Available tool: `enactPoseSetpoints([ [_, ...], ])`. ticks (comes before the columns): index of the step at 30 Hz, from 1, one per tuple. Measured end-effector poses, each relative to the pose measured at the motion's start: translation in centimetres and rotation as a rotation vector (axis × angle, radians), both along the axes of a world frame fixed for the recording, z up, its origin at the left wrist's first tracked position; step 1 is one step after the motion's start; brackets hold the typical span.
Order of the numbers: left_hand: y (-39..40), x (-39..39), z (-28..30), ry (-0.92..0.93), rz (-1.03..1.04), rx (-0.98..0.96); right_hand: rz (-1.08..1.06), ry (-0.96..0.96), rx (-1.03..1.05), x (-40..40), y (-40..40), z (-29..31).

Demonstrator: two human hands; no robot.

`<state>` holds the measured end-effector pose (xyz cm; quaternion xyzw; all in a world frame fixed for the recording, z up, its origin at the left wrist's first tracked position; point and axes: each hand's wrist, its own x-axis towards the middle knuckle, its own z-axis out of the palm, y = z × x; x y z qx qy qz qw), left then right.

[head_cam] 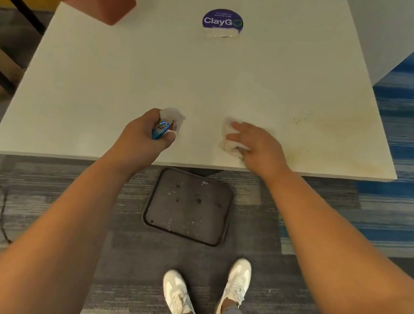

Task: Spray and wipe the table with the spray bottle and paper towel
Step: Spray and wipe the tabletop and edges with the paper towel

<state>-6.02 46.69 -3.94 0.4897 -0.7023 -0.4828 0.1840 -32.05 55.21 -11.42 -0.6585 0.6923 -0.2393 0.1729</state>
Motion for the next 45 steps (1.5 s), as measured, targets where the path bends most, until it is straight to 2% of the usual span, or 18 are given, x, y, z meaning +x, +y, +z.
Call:
enactPoseSetpoints([
  [4, 0.0, -0.4, -0.2, 0.003, -0.025, 0.015, 0.137, -0.012, -0.016, 2.8, 3.5, 0.3],
  [6, -0.1, -0.6, 0.0, 0.001, -0.040, 0.009, 0.132, -0.075, 0.012, 3.3, 4.9, 0.6],
  [9, -0.3, -0.7, 0.2, -0.007, -0.052, -0.007, -0.049, -0.144, -0.073, 1.9, 3.8, 1.9],
  [12, -0.2, -0.8, 0.2, -0.012, -0.057, -0.012, -0.183, -0.064, -0.046, -0.4, 1.2, 1.3],
  [16, -0.3, -0.7, -0.2, -0.013, -0.063, -0.007, -0.107, -0.029, 0.049, 0.8, 1.4, -0.2],
  [20, -0.4, -0.7, -0.2, -0.017, -0.082, -0.007, 0.069, -0.101, 0.010, 3.8, 5.1, 1.3],
  [23, -0.5, -0.8, 0.1, -0.002, -0.086, -0.004, -0.030, -0.166, -0.014, 2.6, 4.5, 2.6],
  [26, -0.4, -1.1, 0.1, 0.008, -0.069, 0.001, -0.166, -0.104, -0.020, 0.1, 1.8, 2.6],
  [29, -0.1, -1.2, 0.0, -0.003, -0.070, 0.007, -0.119, -0.024, 0.040, 0.5, 0.6, 1.0],
  [34, -0.2, -1.2, -0.2, -0.017, -0.080, 0.006, 0.127, -0.074, 0.075, 3.9, 3.8, 1.9],
  [37, -0.6, -1.0, -0.2, -0.018, -0.079, 0.001, 0.066, -0.125, -0.020, 2.8, 3.7, 2.2],
  [41, -0.8, -1.0, 0.0, -0.018, -0.064, 0.002, -0.107, -0.020, -0.081, 0.6, 1.4, 1.6],
  [45, -0.8, -1.1, 0.0, -0.028, -0.056, 0.008, 0.025, 0.027, 0.020, 2.6, 2.4, 0.8],
])
